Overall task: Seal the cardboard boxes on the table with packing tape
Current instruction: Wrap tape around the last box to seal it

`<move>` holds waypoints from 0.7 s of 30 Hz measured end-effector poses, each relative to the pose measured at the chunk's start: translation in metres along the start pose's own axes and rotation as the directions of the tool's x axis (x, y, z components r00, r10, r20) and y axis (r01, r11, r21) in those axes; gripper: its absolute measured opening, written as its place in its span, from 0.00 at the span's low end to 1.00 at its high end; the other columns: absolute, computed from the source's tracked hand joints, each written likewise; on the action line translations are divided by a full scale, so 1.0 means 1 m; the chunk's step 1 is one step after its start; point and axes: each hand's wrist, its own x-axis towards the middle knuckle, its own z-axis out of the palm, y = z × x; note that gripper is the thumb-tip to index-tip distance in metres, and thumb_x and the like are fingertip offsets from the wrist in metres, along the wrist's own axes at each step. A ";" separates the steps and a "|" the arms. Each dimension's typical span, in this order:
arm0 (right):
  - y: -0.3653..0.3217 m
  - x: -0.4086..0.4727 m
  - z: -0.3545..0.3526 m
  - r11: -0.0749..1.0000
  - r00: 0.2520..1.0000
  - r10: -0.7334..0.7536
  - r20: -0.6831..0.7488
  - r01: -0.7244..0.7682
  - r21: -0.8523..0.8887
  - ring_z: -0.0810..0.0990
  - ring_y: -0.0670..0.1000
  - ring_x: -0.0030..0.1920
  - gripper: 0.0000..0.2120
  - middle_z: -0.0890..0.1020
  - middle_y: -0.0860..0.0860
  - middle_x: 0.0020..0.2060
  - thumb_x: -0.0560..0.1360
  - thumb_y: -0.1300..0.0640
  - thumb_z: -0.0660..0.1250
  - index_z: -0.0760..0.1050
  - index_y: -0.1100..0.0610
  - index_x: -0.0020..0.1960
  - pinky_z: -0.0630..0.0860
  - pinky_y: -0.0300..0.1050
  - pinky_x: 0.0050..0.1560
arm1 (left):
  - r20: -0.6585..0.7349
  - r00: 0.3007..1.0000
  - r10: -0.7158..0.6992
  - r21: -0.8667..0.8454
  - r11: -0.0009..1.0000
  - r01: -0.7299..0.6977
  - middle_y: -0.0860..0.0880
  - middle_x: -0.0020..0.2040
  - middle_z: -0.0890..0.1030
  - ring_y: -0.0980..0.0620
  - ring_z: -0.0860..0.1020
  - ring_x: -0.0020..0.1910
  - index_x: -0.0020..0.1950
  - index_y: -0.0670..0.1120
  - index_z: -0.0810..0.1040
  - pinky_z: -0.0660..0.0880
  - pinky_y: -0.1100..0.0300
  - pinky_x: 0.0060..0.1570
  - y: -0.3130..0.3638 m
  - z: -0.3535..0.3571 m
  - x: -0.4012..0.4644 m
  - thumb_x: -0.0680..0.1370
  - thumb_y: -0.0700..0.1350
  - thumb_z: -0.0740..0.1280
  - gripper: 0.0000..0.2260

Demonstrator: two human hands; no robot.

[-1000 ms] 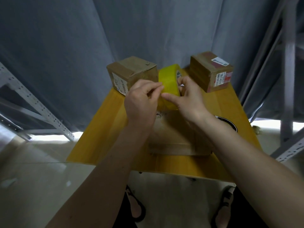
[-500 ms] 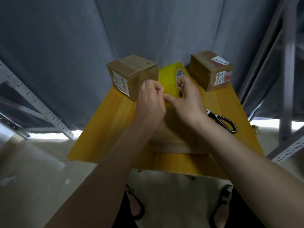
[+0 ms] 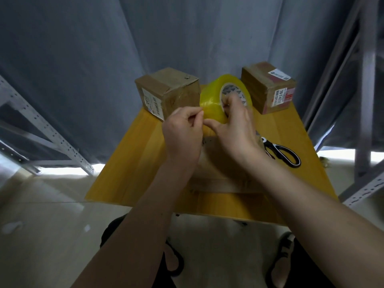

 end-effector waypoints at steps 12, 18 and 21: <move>0.000 -0.006 0.002 0.991 0.987 -0.081 0.138 0.095 -0.095 0.79 0.59 0.51 0.24 0.79 0.57 0.50 0.74 0.57 0.72 0.63 0.61 0.62 0.76 0.56 0.50 | 0.006 1.000 -0.018 0.061 0.998 0.018 0.43 0.48 0.77 0.49 0.77 0.46 0.40 0.39 0.80 0.76 0.62 0.44 -0.002 0.002 0.005 0.71 0.34 0.70 0.02; 0.001 -0.005 0.001 0.993 0.987 -0.069 0.147 0.082 -0.089 0.80 0.58 0.47 0.22 0.78 0.56 0.47 0.75 0.57 0.71 0.62 0.61 0.61 0.77 0.57 0.46 | 0.124 0.992 0.008 0.004 1.000 -0.009 0.40 0.50 0.77 0.51 0.76 0.45 0.43 0.37 0.79 0.73 0.71 0.44 -0.008 0.001 0.003 0.73 0.33 0.69 0.01; 0.002 -0.003 0.001 0.996 0.987 -0.065 0.148 0.073 -0.050 0.79 0.55 0.46 0.22 0.77 0.53 0.46 0.75 0.56 0.71 0.62 0.59 0.61 0.77 0.54 0.45 | 0.167 0.981 -0.095 -0.082 0.991 0.109 0.42 0.51 0.76 0.58 0.75 0.41 0.48 0.40 0.78 0.72 0.74 0.42 -0.006 0.000 0.002 0.76 0.35 0.67 0.02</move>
